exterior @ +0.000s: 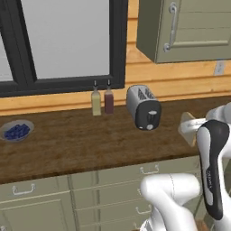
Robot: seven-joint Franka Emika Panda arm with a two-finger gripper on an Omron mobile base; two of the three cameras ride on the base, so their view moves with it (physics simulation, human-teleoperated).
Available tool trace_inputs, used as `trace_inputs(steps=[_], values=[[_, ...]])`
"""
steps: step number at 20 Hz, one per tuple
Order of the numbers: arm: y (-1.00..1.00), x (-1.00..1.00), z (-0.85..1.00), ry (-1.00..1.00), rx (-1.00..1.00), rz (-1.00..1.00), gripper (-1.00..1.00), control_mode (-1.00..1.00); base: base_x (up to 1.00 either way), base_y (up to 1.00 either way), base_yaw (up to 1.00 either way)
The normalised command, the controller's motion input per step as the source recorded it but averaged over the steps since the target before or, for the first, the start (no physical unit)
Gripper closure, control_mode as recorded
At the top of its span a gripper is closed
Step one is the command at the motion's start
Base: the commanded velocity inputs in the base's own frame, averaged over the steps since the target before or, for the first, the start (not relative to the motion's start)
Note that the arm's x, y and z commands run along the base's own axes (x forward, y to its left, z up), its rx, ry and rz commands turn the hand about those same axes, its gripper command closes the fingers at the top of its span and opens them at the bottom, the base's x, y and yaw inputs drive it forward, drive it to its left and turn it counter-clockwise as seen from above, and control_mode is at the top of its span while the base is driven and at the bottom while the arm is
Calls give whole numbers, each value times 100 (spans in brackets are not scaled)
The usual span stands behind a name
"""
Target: Start the toaster. Once the lever pops up, take the bread to the plate on the dining counter.
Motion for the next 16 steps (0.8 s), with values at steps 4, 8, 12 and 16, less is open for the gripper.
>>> trace_inputs(steps=[4, 8, 12, 16], values=[[0, 0, 0, 0, 0, 0, 100, 100, -18, 100, 3], [0, 0, 0, 0, 0, 0, 100, 100, -1, 96, 42], [0, 0, 0, 0, 0, 0, 100, 100, 0, 43, 97], [0, 0, 0, 0, 0, 0, 100, 100, 0, 17, 100]])
